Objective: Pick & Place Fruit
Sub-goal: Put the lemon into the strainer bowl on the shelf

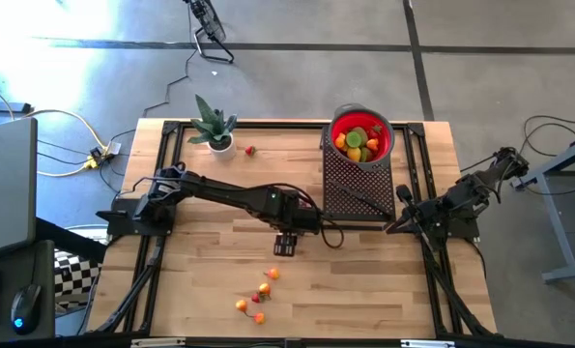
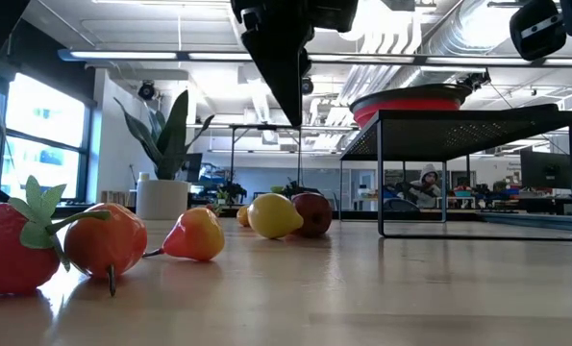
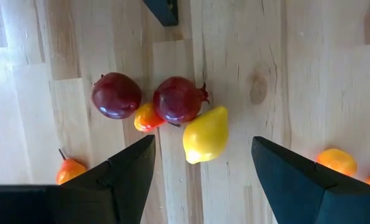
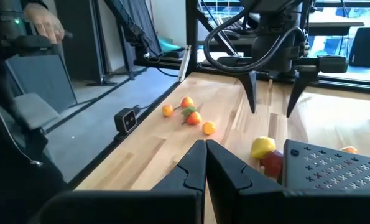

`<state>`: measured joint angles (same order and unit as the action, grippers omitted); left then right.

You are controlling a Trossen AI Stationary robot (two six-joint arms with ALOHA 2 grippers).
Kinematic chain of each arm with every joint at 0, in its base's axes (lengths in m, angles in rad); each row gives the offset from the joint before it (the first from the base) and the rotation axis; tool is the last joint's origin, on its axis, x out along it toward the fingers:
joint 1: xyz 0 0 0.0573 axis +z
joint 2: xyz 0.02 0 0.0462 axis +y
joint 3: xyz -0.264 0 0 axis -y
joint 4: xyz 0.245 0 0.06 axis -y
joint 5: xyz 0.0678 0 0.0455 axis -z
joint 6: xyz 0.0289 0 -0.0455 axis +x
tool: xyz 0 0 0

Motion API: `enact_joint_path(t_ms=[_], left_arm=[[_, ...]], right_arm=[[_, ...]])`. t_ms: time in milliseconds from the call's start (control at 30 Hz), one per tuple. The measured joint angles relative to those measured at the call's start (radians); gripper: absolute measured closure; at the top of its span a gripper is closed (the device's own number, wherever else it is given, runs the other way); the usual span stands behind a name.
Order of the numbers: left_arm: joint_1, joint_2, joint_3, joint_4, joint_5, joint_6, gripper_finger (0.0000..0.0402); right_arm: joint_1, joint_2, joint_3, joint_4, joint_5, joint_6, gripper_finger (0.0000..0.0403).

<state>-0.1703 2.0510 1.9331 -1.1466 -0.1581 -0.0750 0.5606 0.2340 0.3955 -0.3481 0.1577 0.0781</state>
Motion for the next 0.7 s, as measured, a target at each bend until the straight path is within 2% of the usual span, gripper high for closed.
enact_joint_path(t_ms=[367, 500, 700], left_arm=[[0.0, 0.0, 0.0, 0.154, 0.001, -0.008, 0.0142], [0.001, 0.0, 0.0, 0.19, 0.003, -0.008, 0.0142], [0.001, 0.0, 0.0, 0.202, -0.073, 0.027, 0.0142]], right_arm=[[0.0, 0.0, 0.0, 0.065, 0.0, 0.011, 0.04], [0.0, 0.0, 0.0, 0.093, 0.0, 0.083, 0.04], [0.0, 0.0, 0.0, 0.101, 0.0, 0.105, 0.04]])
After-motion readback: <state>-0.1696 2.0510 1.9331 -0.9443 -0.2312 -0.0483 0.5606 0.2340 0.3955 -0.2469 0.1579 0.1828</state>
